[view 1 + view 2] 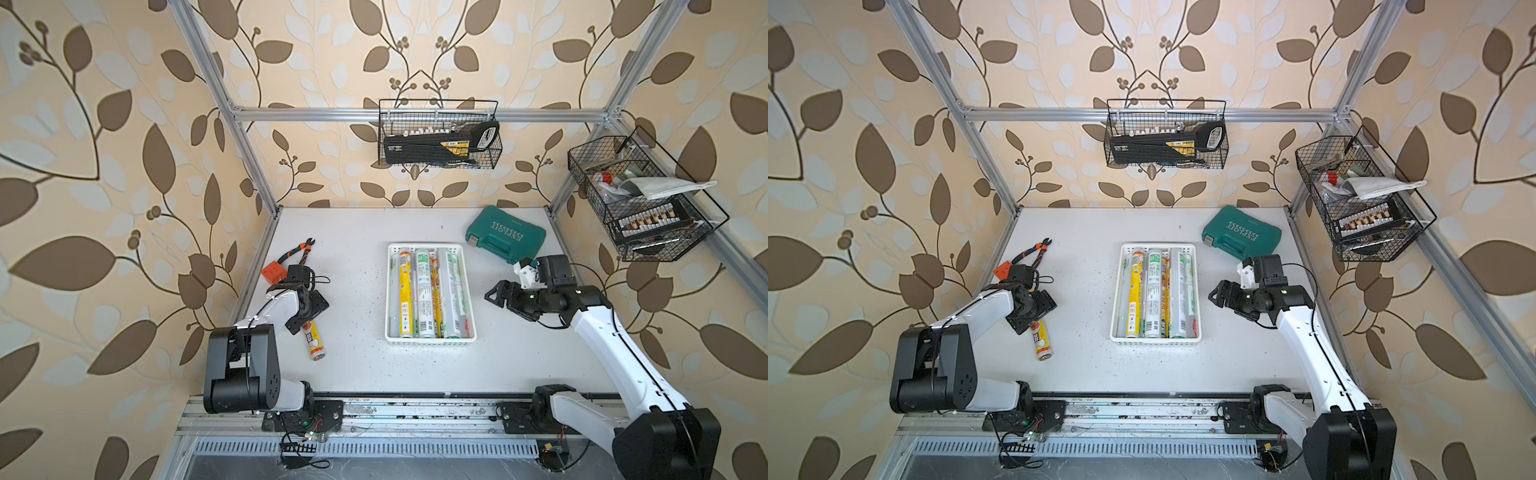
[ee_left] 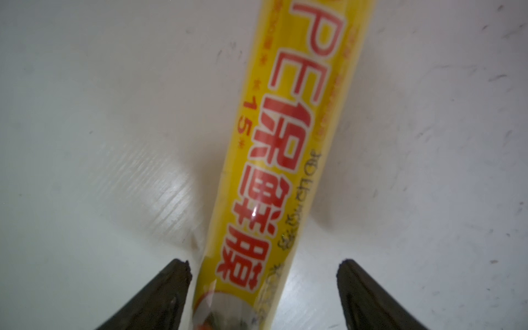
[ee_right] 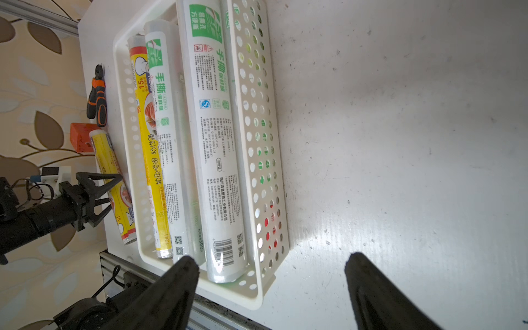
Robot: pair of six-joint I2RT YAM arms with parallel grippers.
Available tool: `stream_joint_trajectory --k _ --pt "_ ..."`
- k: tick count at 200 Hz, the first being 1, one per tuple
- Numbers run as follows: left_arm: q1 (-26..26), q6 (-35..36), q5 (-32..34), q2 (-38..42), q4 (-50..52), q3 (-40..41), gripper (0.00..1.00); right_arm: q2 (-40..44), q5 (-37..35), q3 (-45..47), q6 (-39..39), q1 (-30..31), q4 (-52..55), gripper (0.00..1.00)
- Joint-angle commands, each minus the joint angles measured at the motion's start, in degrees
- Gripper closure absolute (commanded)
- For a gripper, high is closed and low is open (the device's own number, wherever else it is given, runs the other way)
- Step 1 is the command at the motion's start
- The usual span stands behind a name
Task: Put the plastic wrap into the basket
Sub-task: Pick up the plastic wrap from the center of the board.
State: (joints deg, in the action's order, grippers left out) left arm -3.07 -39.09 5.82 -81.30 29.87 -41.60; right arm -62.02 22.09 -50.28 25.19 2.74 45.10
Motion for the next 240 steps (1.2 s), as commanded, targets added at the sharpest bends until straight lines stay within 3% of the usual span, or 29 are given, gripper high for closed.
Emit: stream_joint_trajectory --k 1,47,69,132,175,240 --pt "-1.4 0.2 -1.4 -0.9 -0.3 -1.2 0.22 0.0 -0.1 0.2 -1.1 0.2 1.0 0.16" --pt "-1.9 0.2 -3.2 -3.3 -1.0 -1.4 0.38 -0.1 0.0 0.3 -1.1 0.2 1.0 0.16" --pt "-1.9 0.2 -4.7 -3.2 -0.8 -1.7 0.52 -0.1 -0.1 0.2 -1.1 0.2 1.0 0.16" --pt "0.5 -3.0 -7.0 4.1 3.2 -3.4 0.61 -0.4 0.0 0.2 -0.9 0.2 0.9 0.16" --pt "10.2 -7.2 -4.9 6.0 7.5 -7.2 0.61 -0.2 0.0 0.2 -0.8 0.2 0.9 0.16" --pt "30.7 -10.6 2.7 3.1 15.8 -25.1 0.61 0.3 -0.6 -0.2 -1.1 0.1 1.6 0.16"
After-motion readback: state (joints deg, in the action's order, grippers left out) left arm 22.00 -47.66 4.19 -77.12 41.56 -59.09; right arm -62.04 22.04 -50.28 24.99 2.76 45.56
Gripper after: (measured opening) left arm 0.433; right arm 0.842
